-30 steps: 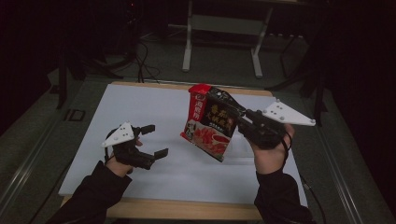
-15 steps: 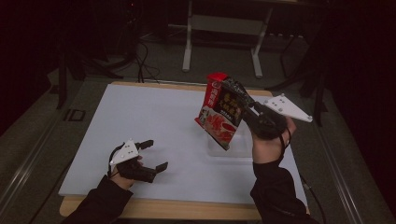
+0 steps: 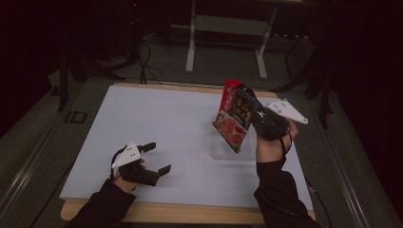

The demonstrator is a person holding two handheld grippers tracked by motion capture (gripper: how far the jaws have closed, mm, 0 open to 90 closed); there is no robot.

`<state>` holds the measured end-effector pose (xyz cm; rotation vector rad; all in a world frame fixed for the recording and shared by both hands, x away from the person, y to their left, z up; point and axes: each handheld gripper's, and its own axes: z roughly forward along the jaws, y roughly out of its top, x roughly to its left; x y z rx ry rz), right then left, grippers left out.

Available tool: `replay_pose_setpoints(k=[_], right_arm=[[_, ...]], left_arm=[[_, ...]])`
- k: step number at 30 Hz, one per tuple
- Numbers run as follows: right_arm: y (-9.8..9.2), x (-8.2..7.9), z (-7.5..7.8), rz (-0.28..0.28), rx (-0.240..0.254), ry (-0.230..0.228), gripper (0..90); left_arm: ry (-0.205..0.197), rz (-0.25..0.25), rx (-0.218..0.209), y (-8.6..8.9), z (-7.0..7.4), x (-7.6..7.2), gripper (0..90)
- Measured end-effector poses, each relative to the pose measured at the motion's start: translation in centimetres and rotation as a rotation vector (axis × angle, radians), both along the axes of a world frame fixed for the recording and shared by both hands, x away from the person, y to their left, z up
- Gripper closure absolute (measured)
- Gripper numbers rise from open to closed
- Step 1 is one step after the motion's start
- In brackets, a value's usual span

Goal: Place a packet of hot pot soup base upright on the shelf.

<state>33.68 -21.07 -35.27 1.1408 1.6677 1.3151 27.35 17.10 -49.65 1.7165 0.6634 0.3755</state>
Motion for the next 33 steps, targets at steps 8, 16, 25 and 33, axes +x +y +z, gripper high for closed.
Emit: replay_pose_setpoints(k=[8,16,25,33], right_arm=[[1.1,1.3,-2.1,0.001,0.0,0.043,75.9],[2.0,2.0,-4.5,0.01,-0.018,0.085,75.6],[1.0,0.8,-6.4,0.004,-0.004,0.094,74.5],[0.0,0.6,-6.8,0.028,0.012,0.106,72.2]], left_arm=[[-0.007,-0.007,0.009,-0.2,-0.1,-0.1,1.2],[-0.013,-0.01,0.007,-0.1,-0.1,-0.1,1.2],[-0.014,-0.02,0.012,-0.3,-0.1,-0.2,1.2],[-0.016,-0.027,0.014,-0.4,-0.1,-0.2,1.2]])
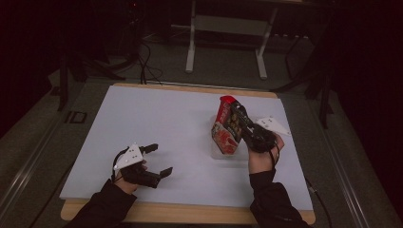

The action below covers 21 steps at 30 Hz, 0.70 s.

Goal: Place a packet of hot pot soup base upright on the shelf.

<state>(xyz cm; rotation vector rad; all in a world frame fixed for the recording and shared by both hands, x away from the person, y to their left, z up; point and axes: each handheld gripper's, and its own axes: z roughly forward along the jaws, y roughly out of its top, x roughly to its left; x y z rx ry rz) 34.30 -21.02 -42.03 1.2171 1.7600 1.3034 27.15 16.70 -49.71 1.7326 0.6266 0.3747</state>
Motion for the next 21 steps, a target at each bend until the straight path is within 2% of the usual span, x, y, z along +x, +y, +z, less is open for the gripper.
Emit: replay_pose_setpoints(k=[2,4,7,10,13,18,21], right_arm=[[-0.1,0.2,0.2,0.013,0.001,0.019,69.6],[-0.3,0.5,0.6,0.035,0.015,0.028,59.8],[-0.3,0.5,1.3,0.036,-0.015,-0.005,48.0],[-0.3,0.3,2.2,0.048,-0.029,-0.018,42.4],[-0.3,0.2,3.0,0.062,-0.023,-0.034,35.7],[-0.5,-0.2,4.3,0.125,0.012,-0.048,21.2],[-0.4,-0.8,4.8,0.154,0.02,-0.064,15.5]], left_arm=[[0.001,-0.001,0.0,0.0,0.0,0.0,1.2],[0.002,-0.002,-0.003,0.0,0.0,0.1,1.2],[0.0,-0.002,-0.005,0.1,0.0,0.0,1.2],[0.0,-0.005,0.0,0.0,0.0,0.0,1.2],[0.001,-0.008,0.003,0.0,-0.1,0.0,1.2],[0.005,-0.011,0.0,0.0,-0.1,0.0,1.2],[0.003,-0.014,0.005,0.1,-0.1,-0.1,1.2]])
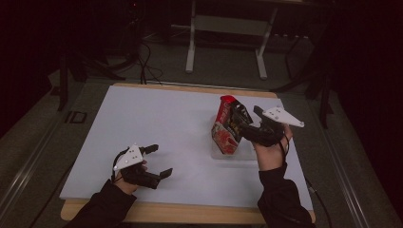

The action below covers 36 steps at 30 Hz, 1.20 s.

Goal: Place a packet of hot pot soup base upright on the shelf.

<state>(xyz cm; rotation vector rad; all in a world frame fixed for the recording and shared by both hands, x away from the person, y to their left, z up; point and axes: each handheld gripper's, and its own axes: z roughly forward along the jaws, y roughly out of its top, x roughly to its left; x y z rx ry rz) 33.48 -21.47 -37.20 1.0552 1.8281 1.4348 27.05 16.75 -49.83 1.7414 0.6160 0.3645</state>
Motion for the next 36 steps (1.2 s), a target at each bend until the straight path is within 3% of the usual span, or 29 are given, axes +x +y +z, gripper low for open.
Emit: replay_pose_setpoints(k=[6,13,30,36], right_arm=[[0.4,-1.5,0.7,0.073,0.026,-0.01,11.4],[0.9,-3.1,0.3,0.151,0.027,-0.006,11.2],[0.9,-5.0,-4.0,0.25,-0.078,0.008,11.5],[1.1,-5.6,-5.5,0.299,-0.122,0.039,11.5]], left_arm=[[-0.007,-0.003,0.009,0.0,0.0,-0.2,1.2],[-0.005,0.001,0.0,0.1,0.0,-0.2,1.2],[-0.007,-0.003,-0.002,0.1,0.0,-0.2,1.2],[-0.012,-0.007,0.0,0.1,0.1,-0.3,1.2]])
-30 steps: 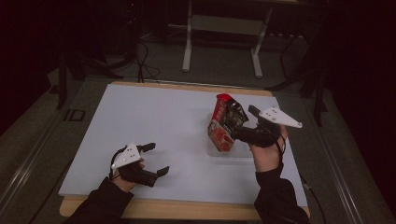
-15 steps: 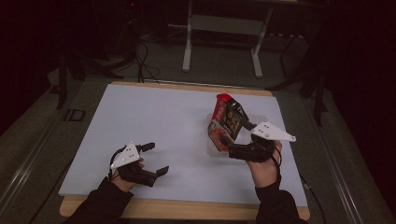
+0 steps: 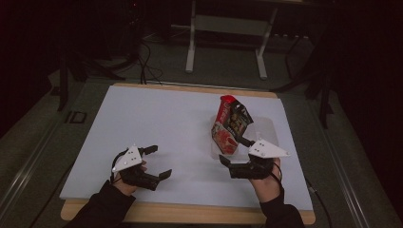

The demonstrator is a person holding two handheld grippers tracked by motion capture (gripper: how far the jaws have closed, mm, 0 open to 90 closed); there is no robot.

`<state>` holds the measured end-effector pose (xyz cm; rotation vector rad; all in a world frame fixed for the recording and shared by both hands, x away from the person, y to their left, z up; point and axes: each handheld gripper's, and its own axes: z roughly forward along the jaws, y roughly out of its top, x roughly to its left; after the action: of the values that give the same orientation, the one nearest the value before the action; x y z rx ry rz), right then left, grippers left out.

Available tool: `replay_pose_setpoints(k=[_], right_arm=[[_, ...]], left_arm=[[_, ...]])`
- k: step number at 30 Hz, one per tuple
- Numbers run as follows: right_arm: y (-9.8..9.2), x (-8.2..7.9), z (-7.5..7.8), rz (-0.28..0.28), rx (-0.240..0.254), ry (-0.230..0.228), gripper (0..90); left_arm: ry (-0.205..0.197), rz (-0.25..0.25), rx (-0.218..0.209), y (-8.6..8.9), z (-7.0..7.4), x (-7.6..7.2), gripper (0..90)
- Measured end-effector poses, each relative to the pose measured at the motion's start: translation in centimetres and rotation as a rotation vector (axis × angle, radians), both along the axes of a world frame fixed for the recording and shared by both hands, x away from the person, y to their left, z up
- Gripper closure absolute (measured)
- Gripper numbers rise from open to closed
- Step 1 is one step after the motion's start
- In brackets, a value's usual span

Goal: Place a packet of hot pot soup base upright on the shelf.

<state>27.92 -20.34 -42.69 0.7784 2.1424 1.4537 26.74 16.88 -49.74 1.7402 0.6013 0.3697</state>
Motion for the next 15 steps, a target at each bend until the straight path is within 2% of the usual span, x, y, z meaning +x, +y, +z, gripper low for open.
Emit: replay_pose_setpoints(k=[5,12,15], right_arm=[[-0.2,-0.5,-0.9,0.019,-0.006,0.03,11.5],[-1.1,-1.0,-1.8,0.05,-0.014,0.035,11.5],[-1.4,-1.1,-2.3,0.054,-0.022,0.052,11.6]], left_arm=[[0.0,-0.007,0.001,0.0,0.0,0.0,1.2],[0.001,-0.016,0.002,0.0,-0.1,0.0,1.2],[0.0,-0.017,0.001,0.0,0.0,0.0,1.2]])
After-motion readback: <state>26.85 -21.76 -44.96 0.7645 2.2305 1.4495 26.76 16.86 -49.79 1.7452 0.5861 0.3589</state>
